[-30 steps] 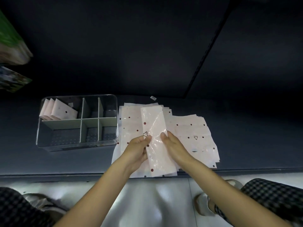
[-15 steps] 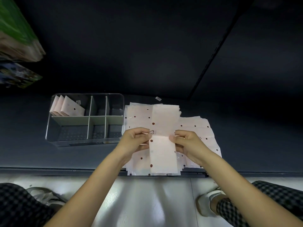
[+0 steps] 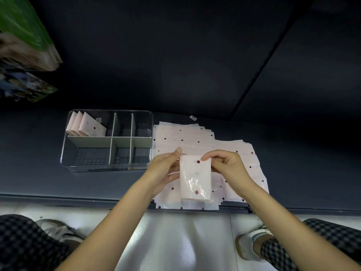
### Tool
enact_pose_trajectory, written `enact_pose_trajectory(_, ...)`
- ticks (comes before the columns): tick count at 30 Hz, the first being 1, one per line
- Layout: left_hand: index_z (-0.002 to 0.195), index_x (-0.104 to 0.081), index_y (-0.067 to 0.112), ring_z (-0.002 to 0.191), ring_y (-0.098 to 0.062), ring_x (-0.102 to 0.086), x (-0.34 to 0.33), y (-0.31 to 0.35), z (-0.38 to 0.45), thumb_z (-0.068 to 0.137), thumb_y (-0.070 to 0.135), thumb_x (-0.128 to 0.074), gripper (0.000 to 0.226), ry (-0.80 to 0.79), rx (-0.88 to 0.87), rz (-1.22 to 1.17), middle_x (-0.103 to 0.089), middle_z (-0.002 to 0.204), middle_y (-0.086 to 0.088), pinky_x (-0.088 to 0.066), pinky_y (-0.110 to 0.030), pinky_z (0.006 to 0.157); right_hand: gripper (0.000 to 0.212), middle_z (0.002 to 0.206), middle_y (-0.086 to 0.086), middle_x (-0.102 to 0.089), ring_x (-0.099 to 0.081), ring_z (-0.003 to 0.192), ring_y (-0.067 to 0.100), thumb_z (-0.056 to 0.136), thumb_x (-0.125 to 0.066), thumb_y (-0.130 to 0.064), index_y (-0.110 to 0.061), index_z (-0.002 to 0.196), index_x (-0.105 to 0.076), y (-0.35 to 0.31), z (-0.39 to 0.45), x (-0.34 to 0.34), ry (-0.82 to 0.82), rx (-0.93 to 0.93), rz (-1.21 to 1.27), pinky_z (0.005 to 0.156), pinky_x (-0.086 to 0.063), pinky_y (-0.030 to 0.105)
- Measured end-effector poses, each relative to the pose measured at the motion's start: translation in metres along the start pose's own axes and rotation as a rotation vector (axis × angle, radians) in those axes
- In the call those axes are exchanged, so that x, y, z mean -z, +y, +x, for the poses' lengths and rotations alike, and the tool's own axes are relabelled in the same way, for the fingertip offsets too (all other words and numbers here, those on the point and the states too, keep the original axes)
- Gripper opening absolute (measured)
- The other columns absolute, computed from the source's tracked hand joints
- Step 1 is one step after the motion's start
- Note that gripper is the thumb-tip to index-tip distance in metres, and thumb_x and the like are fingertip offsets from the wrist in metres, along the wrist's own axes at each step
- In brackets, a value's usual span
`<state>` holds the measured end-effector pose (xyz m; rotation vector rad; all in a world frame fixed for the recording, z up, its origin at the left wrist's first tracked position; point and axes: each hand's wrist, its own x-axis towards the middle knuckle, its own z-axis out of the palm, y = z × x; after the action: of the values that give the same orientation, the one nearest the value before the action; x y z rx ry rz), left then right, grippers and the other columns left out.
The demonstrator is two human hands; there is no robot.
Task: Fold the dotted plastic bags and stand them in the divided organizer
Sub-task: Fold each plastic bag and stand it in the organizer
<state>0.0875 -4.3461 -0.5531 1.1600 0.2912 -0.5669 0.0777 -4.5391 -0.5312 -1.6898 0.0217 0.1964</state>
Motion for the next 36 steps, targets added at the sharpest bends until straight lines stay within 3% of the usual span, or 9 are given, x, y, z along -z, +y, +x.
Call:
enact_pose_trajectory(5, 0.076, -0.072, 0.011, 0.068, -0.012, -0.066, -0.007, -0.007, 0.002, 0.088, 0.021, -0.064, 0.017, 0.154, -0.122, 0.111, -0.072, 0.075, 0.001, -0.053, -0.022, 0.061, 0.036, 0.085, -0.003, -0.074, -0.068, 0.084, 0.011, 0.086, -0.047, 0.014, -0.01, 0.078, -0.072, 0.001, 0.003, -0.001, -0.03, -0.001, -0.044, 0.075, -0.054, 0.019)
enact_pose_trajectory(10, 0.075, -0.073, 0.018, 0.072, -0.009, -0.061, -0.002, -0.005, 0.002, 0.086, 0.022, -0.067, 0.013, 0.201, -0.516, 0.735, -0.068, 0.071, 0.009, -0.046, -0.023, 0.072, 0.03, 0.119, -0.01, -0.065, -0.058, 0.106, -0.007, 0.092, -0.056, -0.015, -0.025, 0.119, -0.062, -0.007, 0.018, -0.005, -0.266, -0.032, -0.367, 0.09, -0.044, 0.012)
enact_pose_trajectory(12, 0.078, -0.074, 0.02, 0.073, -0.01, -0.063, -0.005, 0.0, -0.002, 0.086, 0.023, -0.067, 0.012, 0.117, -0.565, 0.847, -0.07, 0.072, 0.008, -0.047, -0.024, 0.071, 0.027, 0.098, -0.014, -0.067, -0.059, 0.085, -0.009, 0.089, -0.062, -0.023, -0.022, 0.116, -0.063, -0.011, 0.024, -0.013, -0.455, -0.042, -0.542, 0.079, -0.046, 0.016)
enact_pose_trajectory(15, 0.072, -0.072, 0.023, 0.071, -0.006, -0.062, -0.002, 0.015, -0.005, 0.087, 0.02, -0.066, 0.016, 0.066, -0.617, 0.838, -0.07, 0.072, 0.01, -0.048, -0.023, 0.069, 0.02, 0.068, -0.005, -0.053, -0.048, 0.063, 0.009, 0.092, -0.058, -0.029, -0.013, 0.086, -0.066, -0.013, 0.03, -0.022, -0.557, -0.131, -0.655, 0.065, -0.039, 0.027)
enact_pose_trajectory(18, 0.068, -0.068, 0.026, 0.068, -0.003, -0.059, 0.011, 0.031, -0.004, 0.087, 0.014, -0.065, 0.023, -0.012, -0.547, 0.719, -0.068, 0.07, 0.012, -0.046, -0.019, 0.067, 0.024, 0.081, 0.004, -0.069, -0.066, 0.074, 0.009, 0.094, -0.055, -0.022, -0.004, 0.087, -0.069, -0.018, 0.032, -0.022, -0.562, -0.248, -0.475, 0.071, -0.05, 0.017)
enact_pose_trajectory(20, 0.073, -0.069, 0.019, 0.068, -0.005, -0.061, 0.024, 0.036, -0.003, 0.086, 0.011, -0.066, 0.015, -0.088, -0.409, 0.632, -0.068, 0.072, 0.005, -0.05, -0.022, 0.067, 0.024, 0.098, 0.012, -0.071, -0.069, 0.089, 0.017, 0.095, -0.054, -0.018, 0.002, 0.095, -0.068, -0.018, 0.033, -0.024, -0.575, -0.288, -0.403, 0.081, -0.056, 0.022)
enact_pose_trajectory(25, 0.079, -0.073, 0.012, 0.07, -0.008, -0.064, 0.069, 0.039, 0.002, 0.082, 0.008, -0.07, 0.006, -0.164, -0.183, 0.722, -0.072, 0.074, -0.001, -0.053, -0.022, 0.069, 0.019, 0.1, 0.008, -0.072, -0.07, 0.093, 0.017, 0.095, -0.054, -0.019, -0.008, 0.093, -0.068, -0.022, 0.043, -0.035, -0.54, -0.363, -0.279, 0.08, -0.056, 0.023)
enact_pose_trajectory(31, 0.069, -0.071, 0.02, 0.057, -0.006, -0.06, 0.112, 0.061, 0.007, 0.082, 0.004, -0.07, 0.021, 0.032, -0.267, 0.661, -0.07, 0.065, 0.001, -0.046, -0.017, 0.052, 0.011, 0.099, 0.004, -0.073, -0.071, 0.089, 0.017, 0.089, -0.062, -0.012, -0.01, 0.096, -0.069, -0.028, 0.079, -0.073, -0.458, -0.32, -0.28, 0.072, -0.058, 0.021)
enact_pose_trajectory(36, 0.095, -0.069, 0.025, 0.097, -0.012, -0.057, 0.162, 0.08, 0.02, 0.088, 0.021, -0.064, 0.009, 0.507, -0.542, 0.929, -0.067, 0.104, 0.004, -0.044, -0.026, 0.083, 0.01, 0.102, 0.007, -0.071, -0.072, 0.079, 0.015, 0.086, -0.065, -0.01, -0.011, 0.096, -0.068, -0.043, 0.123, -0.132, -0.278, -0.2, -0.3, 0.066, -0.058, 0.022)
